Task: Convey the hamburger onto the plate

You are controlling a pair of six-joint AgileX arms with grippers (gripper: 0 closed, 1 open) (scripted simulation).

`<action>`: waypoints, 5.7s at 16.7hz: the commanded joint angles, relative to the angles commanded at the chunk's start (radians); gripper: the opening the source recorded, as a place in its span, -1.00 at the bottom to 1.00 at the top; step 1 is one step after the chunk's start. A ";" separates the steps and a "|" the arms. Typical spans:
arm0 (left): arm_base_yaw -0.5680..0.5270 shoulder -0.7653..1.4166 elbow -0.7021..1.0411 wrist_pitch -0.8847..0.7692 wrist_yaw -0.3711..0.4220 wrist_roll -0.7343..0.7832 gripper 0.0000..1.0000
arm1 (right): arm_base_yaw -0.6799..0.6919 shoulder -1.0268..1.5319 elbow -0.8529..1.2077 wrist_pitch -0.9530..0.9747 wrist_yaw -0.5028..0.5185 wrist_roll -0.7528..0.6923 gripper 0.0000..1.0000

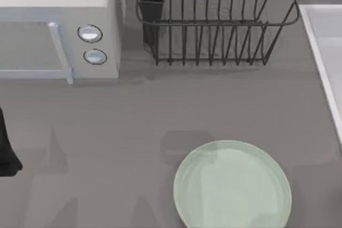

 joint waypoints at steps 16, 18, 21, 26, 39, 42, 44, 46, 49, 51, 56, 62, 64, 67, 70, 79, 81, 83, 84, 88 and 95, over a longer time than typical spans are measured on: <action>0.000 0.000 0.000 0.000 0.000 0.000 1.00 | -0.005 -0.185 0.248 -0.455 -0.013 0.008 -1.00; 0.000 0.000 0.000 0.000 0.000 0.000 1.00 | -0.005 -0.222 0.300 -0.529 -0.013 0.009 -1.00; 0.000 0.000 0.000 0.000 0.000 0.000 1.00 | -0.005 -0.246 0.327 -0.561 -0.013 0.011 -1.00; 0.000 0.000 0.000 0.000 0.000 0.000 1.00 | 0.000 -0.240 0.326 -0.558 -0.012 0.003 -1.00; 0.000 0.000 0.000 0.000 0.000 0.000 1.00 | 0.391 -0.031 0.400 -0.551 0.026 -1.046 -1.00; 0.000 0.000 0.000 0.000 0.000 0.000 1.00 | 0.519 0.059 0.418 -0.581 0.018 -1.462 -1.00; 0.000 0.000 0.000 0.000 0.000 0.000 1.00 | 0.603 0.117 0.439 -0.603 0.010 -1.740 -1.00; 0.000 0.000 0.000 0.000 0.000 0.000 1.00 | 0.684 0.170 0.470 -0.624 0.002 -2.006 -1.00; 0.000 0.000 0.000 0.000 0.000 0.000 1.00 | 0.796 0.232 0.535 -0.646 -0.004 -2.366 -1.00; 0.000 0.000 0.000 0.000 0.000 0.000 1.00 | 0.861 0.256 0.587 -0.650 0.000 -2.564 -1.00; 0.000 0.000 0.000 0.000 0.000 0.000 1.00 | 0.983 0.274 0.721 -0.638 0.029 -2.885 -1.00; 0.000 0.000 0.000 0.000 0.000 0.000 1.00 | 1.030 0.266 0.790 -0.623 0.054 -2.973 -1.00; 0.000 0.000 0.000 0.000 0.000 0.000 1.00 | 1.030 0.266 0.790 -0.623 0.054 -2.973 -1.00; 0.000 0.000 0.000 0.000 0.000 0.000 1.00 | 1.026 0.268 0.786 -0.620 0.054 -2.970 -1.00; 0.000 0.000 0.000 0.000 0.000 0.000 1.00 | 1.026 0.279 0.752 -0.576 0.055 -2.972 -1.00; 0.000 0.000 0.000 0.000 0.000 0.000 1.00 | 1.027 0.309 0.661 -0.451 0.055 -2.975 -1.00; 0.000 0.000 0.000 0.000 0.000 0.000 1.00 | 1.027 0.309 0.661 -0.451 0.055 -2.975 -0.85; 0.000 0.000 0.000 0.000 0.000 0.000 1.00 | 1.027 0.309 0.661 -0.451 0.055 -2.975 -0.55; 0.000 0.000 0.000 0.000 0.000 0.000 1.00 | 1.027 0.309 0.661 -0.451 0.055 -2.975 -0.40; 0.000 0.000 0.000 0.000 0.000 0.000 1.00 | 1.027 0.309 0.661 -0.451 0.055 -2.975 0.21; 0.000 0.000 0.000 0.000 0.000 0.000 1.00 | 1.027 0.309 0.661 -0.451 0.055 -2.975 1.00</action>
